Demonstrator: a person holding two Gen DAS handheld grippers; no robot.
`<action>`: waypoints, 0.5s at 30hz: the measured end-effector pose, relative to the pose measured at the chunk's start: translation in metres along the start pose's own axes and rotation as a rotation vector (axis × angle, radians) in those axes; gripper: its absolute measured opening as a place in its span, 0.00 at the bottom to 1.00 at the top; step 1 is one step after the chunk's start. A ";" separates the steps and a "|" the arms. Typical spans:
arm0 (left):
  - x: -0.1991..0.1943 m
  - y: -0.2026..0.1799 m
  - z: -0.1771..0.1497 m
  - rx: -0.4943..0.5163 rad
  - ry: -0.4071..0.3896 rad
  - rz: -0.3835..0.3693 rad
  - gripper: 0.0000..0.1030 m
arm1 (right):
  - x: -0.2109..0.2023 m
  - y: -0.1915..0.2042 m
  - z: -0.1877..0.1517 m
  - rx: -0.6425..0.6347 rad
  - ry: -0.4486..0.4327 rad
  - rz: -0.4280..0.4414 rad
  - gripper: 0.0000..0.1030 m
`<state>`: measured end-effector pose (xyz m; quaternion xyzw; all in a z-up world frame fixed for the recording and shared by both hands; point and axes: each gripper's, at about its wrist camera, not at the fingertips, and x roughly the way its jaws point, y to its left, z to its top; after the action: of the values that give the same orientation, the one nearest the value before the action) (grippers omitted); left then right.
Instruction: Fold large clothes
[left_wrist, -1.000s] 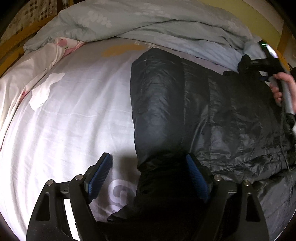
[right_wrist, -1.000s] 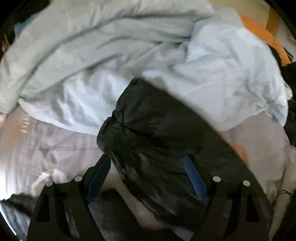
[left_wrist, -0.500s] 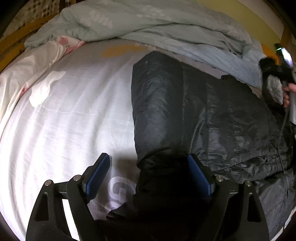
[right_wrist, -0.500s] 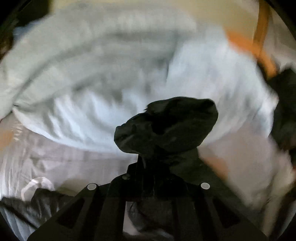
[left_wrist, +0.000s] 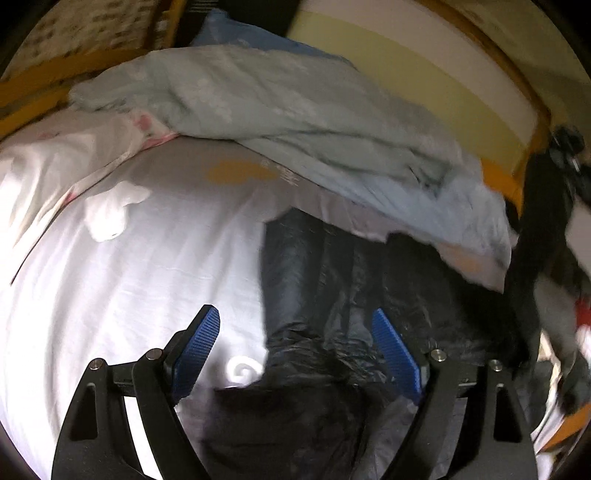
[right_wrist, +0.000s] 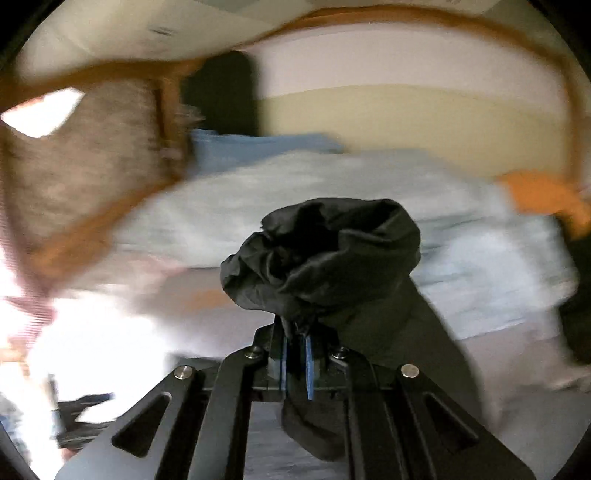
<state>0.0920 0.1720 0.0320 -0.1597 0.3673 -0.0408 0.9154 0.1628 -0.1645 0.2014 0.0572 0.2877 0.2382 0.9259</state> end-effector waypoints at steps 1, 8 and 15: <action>-0.003 0.009 0.003 -0.036 -0.007 0.006 0.82 | 0.005 0.010 -0.005 0.009 0.025 0.040 0.07; -0.021 0.042 0.018 -0.097 -0.095 0.048 0.82 | 0.091 0.086 -0.065 -0.035 0.210 0.063 0.07; -0.004 0.040 0.015 -0.054 -0.044 -0.003 0.82 | 0.163 0.080 -0.132 0.083 0.341 0.065 0.39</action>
<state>0.0974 0.2145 0.0323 -0.1858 0.3478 -0.0287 0.9185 0.1732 -0.0211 0.0291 0.0635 0.4483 0.2622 0.8522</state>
